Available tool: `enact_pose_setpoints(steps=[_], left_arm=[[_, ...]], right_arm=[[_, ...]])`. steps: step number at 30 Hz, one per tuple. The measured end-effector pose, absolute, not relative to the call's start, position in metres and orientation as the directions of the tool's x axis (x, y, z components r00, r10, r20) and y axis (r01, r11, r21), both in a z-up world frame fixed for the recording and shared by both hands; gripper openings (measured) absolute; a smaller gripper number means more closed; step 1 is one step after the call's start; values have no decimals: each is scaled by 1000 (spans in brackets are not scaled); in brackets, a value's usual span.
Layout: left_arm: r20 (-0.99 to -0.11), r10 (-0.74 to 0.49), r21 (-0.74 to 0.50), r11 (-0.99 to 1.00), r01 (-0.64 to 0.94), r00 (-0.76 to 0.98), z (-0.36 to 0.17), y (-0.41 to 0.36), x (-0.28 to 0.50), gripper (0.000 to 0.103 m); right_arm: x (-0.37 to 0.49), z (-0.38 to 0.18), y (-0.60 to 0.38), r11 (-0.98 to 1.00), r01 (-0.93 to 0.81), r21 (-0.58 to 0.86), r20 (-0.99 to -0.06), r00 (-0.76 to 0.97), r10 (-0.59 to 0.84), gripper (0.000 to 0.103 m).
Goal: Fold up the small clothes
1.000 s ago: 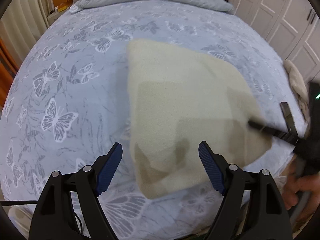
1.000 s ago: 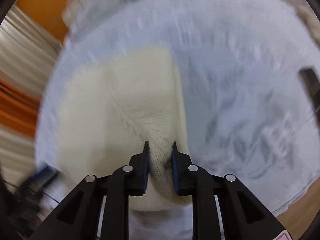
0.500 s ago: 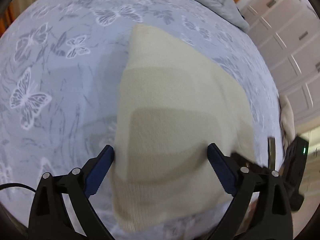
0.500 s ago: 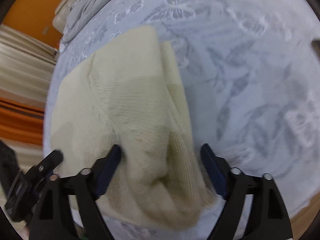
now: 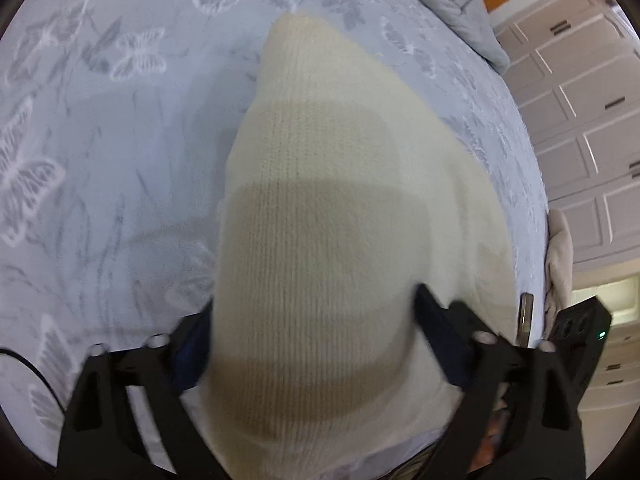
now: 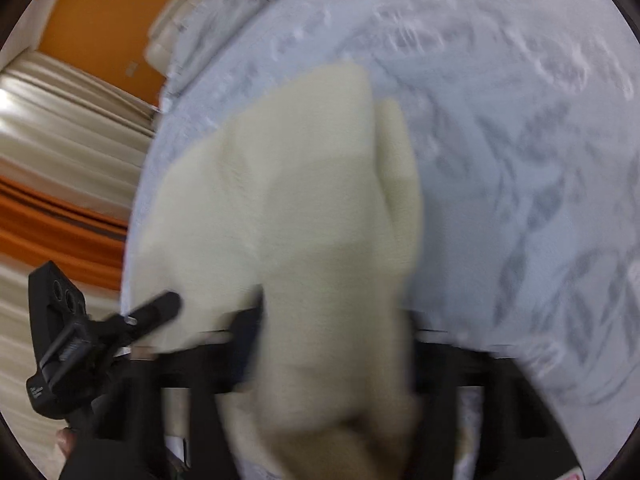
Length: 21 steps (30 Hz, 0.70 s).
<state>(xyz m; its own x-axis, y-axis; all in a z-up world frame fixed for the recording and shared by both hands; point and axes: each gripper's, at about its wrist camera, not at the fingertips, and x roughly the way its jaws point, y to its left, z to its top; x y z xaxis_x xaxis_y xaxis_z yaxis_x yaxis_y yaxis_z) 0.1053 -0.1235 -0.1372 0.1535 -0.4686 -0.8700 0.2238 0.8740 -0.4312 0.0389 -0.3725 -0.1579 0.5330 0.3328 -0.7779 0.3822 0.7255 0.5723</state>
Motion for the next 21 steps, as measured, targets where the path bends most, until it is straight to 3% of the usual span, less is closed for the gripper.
enact_pose_setpoints(steps=[2, 5, 7, 9, 11, 13, 15, 16, 17, 18, 21], left_arm=[[-859, -487, -438, 859, 266, 159, -118, -124, 99, 64], [-843, -523, -480, 836, 265, 124, -108, -120, 92, 64], [-868, -487, -444, 850, 284, 99, -121, -124, 88, 70], [-900, -428, -390, 875, 286, 85, -140, -125, 87, 88], [-893, -435, -392, 878, 275, 116, -150, -123, 88, 97], [-896, -427, -385, 882, 271, 118, -154, -125, 90, 98], [-895, -437, -400, 876, 269, 93, -156, -131, 95, 98], [-895, -439, -404, 874, 270, 82, -156, -133, 96, 94], [-903, -422, -387, 880, 277, 80, -152, -138, 96, 89], [-911, -403, -363, 885, 291, 90, -148, -142, 94, 81], [-922, -365, -298, 883, 362, 132, -122, -156, 84, 62]], right_arm=[[32, -140, -373, 719, 355, 597, -744, 579, 332, 34], [21, -126, -370, 723, 360, 589, -746, 586, 316, 37], [14, -141, -374, 701, 426, 572, -784, 535, 315, 55], [15, -163, -377, 665, 501, 554, -818, 475, 324, 69], [24, -168, -377, 661, 494, 565, -812, 475, 340, 76], [34, -176, -374, 666, 484, 568, -812, 462, 357, 87], [38, -177, -372, 672, 480, 564, -813, 467, 349, 79], [40, -175, -370, 680, 464, 568, -808, 474, 351, 63], [40, -172, -371, 681, 451, 577, -799, 485, 356, 56], [39, -167, -373, 685, 443, 578, -794, 499, 347, 41], [37, -151, -371, 679, 429, 596, -774, 532, 343, 34]])
